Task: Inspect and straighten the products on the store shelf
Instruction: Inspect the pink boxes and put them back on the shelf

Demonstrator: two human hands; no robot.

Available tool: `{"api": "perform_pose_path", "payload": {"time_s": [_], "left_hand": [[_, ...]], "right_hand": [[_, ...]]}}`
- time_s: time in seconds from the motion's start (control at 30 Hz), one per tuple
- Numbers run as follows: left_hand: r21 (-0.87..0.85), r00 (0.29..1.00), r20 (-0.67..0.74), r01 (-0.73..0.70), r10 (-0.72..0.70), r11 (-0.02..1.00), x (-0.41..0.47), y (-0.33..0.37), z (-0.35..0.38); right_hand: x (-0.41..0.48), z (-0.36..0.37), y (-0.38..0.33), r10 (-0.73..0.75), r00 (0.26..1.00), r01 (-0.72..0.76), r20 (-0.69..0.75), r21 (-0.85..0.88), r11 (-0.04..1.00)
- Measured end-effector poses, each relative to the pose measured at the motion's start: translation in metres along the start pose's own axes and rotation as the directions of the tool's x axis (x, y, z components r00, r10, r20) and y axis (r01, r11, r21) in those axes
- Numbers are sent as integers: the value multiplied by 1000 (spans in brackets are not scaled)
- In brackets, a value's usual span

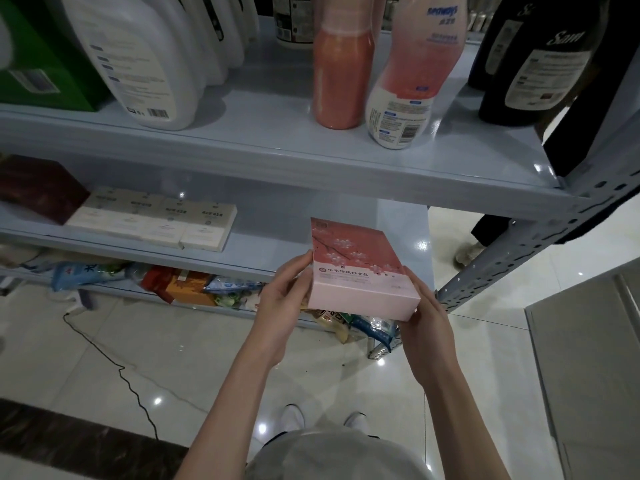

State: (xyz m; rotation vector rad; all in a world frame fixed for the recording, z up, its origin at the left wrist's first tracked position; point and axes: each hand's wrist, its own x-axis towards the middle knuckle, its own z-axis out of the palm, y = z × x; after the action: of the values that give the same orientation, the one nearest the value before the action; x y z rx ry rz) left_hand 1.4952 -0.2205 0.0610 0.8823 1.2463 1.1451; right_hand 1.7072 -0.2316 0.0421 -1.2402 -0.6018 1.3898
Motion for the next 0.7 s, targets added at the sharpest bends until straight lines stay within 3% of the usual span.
{"api": "perform_pose_path", "payload": {"time_s": [0.2, 0.4, 0.7], "left_hand": [[-80, 997, -22, 72, -74, 994, 2, -3, -5], [-205, 989, 11, 145, -146, 968, 7, -14, -17], [-178, 995, 27, 102, -99, 979, 8, -13, -24]], "right_hand": [[1, 1, -6, -3, 997, 8, 74, -61, 998], [-9, 13, -13, -92, 990, 108, 109, -149, 983], [-7, 12, -12, -15, 998, 25, 56, -182, 983]]}}
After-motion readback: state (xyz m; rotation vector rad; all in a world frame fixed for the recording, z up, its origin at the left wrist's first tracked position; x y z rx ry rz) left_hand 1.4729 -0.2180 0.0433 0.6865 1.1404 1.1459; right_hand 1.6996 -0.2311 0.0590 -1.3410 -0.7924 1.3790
